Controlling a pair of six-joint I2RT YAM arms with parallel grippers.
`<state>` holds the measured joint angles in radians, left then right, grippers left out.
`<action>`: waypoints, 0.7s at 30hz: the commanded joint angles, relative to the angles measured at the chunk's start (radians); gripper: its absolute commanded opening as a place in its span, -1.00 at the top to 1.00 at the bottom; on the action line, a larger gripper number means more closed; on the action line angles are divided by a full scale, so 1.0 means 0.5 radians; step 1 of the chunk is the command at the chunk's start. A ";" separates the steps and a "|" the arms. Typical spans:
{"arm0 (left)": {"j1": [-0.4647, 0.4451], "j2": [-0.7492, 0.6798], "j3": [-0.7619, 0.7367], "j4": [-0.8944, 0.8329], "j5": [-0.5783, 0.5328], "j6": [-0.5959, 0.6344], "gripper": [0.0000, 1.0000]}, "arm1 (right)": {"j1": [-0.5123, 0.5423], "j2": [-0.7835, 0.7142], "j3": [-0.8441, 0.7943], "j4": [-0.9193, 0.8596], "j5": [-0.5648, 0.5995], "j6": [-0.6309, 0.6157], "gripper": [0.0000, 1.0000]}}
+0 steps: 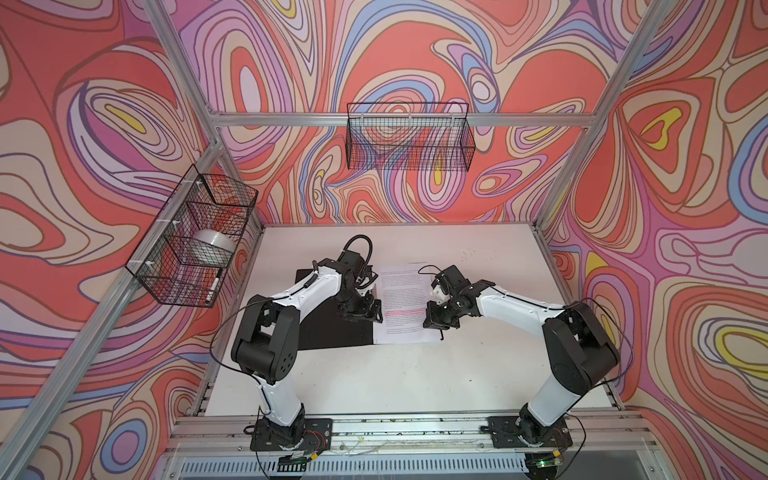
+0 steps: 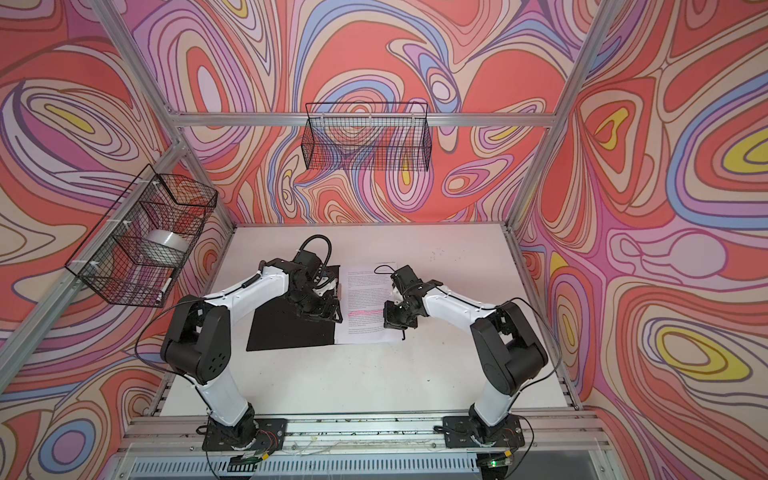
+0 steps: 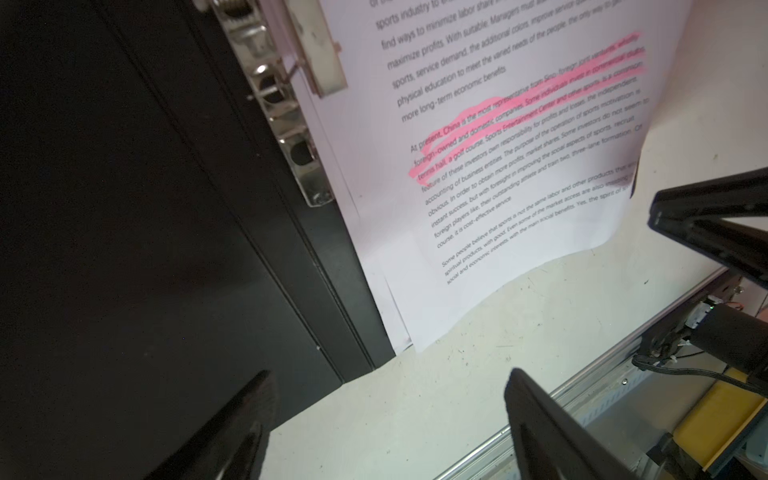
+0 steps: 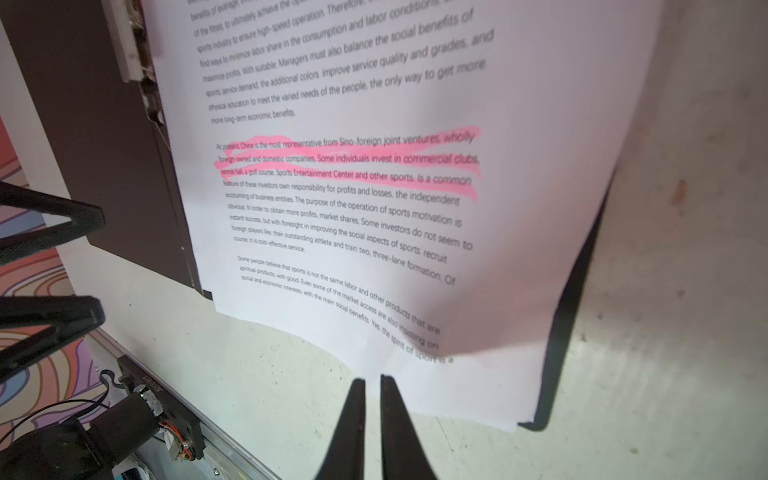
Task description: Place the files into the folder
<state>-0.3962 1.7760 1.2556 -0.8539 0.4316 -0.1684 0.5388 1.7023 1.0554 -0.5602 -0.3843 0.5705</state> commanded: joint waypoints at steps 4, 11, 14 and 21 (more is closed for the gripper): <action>-0.110 0.039 -0.049 0.025 0.070 -0.052 -0.74 | 0.024 0.043 0.000 -0.036 0.096 0.013 0.82; -0.120 0.121 -0.029 0.021 0.099 -0.095 -0.74 | 0.037 0.112 -0.008 -0.066 0.130 -0.006 0.83; -0.124 0.142 -0.032 0.024 0.135 -0.099 -0.73 | 0.042 0.127 -0.009 -0.046 0.124 -0.006 0.83; -0.128 0.187 -0.029 0.027 0.241 -0.096 -0.72 | 0.061 0.247 0.012 -0.081 0.146 -0.036 0.84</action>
<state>-0.4576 1.8534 1.2381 -0.8371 0.5114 -0.2073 0.5583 1.7973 1.0584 -0.5808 -0.3355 0.5663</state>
